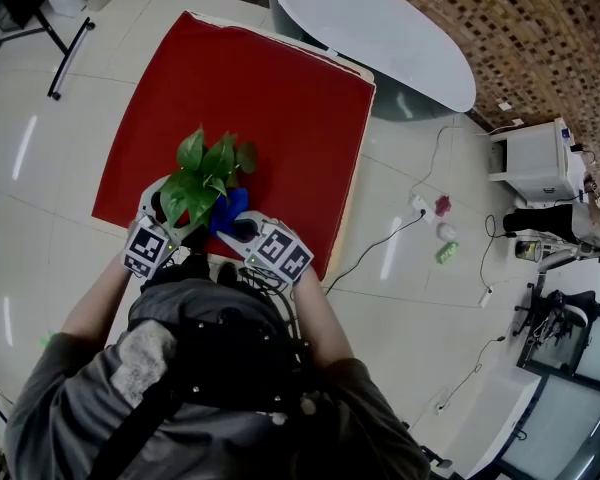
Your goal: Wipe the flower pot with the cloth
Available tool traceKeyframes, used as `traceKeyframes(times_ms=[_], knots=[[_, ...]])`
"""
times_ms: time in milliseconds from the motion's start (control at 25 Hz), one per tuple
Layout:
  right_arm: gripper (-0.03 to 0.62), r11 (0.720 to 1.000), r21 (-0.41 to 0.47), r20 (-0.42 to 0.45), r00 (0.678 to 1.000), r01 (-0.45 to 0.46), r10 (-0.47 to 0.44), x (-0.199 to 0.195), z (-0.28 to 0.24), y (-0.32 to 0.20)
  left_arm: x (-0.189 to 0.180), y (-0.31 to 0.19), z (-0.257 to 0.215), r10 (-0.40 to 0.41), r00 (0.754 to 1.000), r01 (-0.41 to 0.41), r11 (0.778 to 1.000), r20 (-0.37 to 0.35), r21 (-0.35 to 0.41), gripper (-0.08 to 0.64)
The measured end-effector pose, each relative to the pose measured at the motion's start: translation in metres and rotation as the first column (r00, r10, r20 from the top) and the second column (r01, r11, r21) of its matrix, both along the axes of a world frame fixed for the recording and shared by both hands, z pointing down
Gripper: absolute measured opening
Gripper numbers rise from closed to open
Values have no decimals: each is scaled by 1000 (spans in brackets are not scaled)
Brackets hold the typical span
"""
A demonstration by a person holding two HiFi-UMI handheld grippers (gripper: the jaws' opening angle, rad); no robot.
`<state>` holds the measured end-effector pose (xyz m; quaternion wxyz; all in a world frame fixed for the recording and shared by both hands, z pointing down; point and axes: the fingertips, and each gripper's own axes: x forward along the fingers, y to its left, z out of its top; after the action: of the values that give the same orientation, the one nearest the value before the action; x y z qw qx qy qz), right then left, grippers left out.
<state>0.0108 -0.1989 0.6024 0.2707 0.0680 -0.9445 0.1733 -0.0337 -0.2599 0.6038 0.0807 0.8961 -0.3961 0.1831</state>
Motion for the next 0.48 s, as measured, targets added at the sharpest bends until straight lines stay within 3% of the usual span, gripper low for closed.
traceKeyframes(times_ms=[280,360,480], knots=[[64,988,50,-31,989,-144,146,46,4,-50,1,-10,3,-34,999,34,999,-12,7,443],[64,989,54,-37,989,-138,140,46,5,-72,1,-11,2,-15,1000,15,1000,-9,7,440],[64,997,50,-58,996,-61,64,27,14,-98,-1,-15,2,28,1000,-27,1000,-4,11,437]])
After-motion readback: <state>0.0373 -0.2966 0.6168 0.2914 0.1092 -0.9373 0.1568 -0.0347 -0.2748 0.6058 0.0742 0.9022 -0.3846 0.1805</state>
